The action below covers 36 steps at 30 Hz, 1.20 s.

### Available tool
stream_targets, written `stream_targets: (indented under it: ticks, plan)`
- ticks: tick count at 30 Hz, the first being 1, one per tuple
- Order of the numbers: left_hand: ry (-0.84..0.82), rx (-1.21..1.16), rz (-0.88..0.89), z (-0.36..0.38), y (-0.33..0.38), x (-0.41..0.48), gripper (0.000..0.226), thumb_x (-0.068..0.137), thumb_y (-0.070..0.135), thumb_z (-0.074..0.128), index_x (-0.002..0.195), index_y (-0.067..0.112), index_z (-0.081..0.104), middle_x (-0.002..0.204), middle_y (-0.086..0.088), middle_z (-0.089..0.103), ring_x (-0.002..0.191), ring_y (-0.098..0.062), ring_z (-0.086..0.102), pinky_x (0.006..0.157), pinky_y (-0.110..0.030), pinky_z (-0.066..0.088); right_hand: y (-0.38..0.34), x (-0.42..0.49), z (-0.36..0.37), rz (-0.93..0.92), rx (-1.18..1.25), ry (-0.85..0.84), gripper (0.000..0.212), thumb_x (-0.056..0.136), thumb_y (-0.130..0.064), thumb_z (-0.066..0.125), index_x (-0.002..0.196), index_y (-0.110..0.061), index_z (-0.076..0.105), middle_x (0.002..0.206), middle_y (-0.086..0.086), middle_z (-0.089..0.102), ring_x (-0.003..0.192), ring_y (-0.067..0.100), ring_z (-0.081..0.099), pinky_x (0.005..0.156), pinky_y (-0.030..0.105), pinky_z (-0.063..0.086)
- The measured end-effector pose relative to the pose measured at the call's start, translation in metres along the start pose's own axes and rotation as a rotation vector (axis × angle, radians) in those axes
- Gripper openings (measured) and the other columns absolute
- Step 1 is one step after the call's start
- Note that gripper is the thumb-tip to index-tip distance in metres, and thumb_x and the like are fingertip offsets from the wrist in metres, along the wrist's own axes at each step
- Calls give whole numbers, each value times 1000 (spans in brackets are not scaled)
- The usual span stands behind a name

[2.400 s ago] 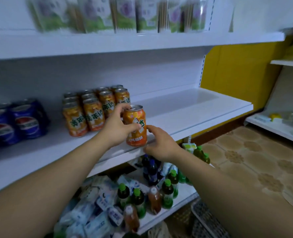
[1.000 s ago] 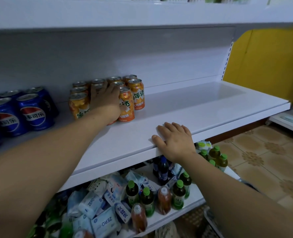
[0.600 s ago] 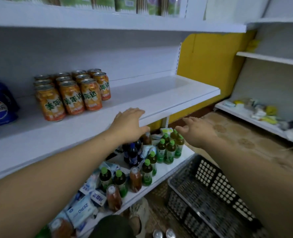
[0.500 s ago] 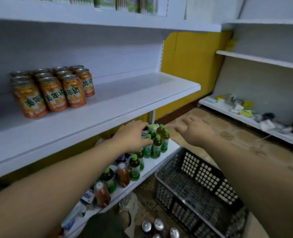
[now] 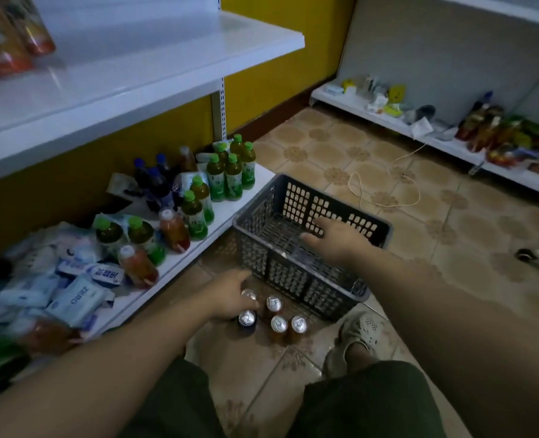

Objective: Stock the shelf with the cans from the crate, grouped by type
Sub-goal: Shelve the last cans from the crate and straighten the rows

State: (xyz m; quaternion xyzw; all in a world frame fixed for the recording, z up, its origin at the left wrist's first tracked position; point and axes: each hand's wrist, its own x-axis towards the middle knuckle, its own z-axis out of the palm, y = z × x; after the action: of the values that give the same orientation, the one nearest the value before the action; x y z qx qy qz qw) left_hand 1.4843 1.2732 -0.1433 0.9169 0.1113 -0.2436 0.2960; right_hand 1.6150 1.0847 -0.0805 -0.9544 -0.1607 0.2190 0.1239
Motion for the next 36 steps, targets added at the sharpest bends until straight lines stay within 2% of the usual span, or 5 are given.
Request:
stream_targets:
  ticks: [3,13,25,31,36]
  plan:
    - [-60,-42,-30,33,-25,22,65,70,42,74,130,32,51,134,2,54,122,-22,52,101,-35,43,16,16,42,37,-1,-55,65,94,-55,46,147,-18,34,146,9,44,128,27,46,102,39,40]
    - [-329,-151,-52,137,-57,126,68,82,33,69,141,19,39,140,-6,48,125,-24,47,100,-28,40,70,102,201,199,141,-358,53,95,-47,51,136,-14,47,138,11,53,123,30,50,96,30,40]
    - [-404,-181,-87,232,-105,230,88,59,55,46,140,19,43,133,-8,50,123,-26,47,97,-38,44,156,167,357,296,0,-580,82,80,-32,73,144,-23,23,140,15,36,118,40,51,92,41,48]
    - [-389,-203,-125,217,-92,223,77,77,35,69,145,23,36,139,-8,46,126,-28,47,102,-39,41,150,155,325,277,47,-389,54,82,-49,63,123,-21,41,120,15,55,105,37,59,82,40,50]
    - [-278,-230,-21,165,-49,196,76,73,38,72,141,27,39,141,-2,44,129,-25,44,100,-30,39,118,115,232,204,131,-253,73,80,-56,66,138,-20,40,134,8,44,117,30,52,96,37,45]
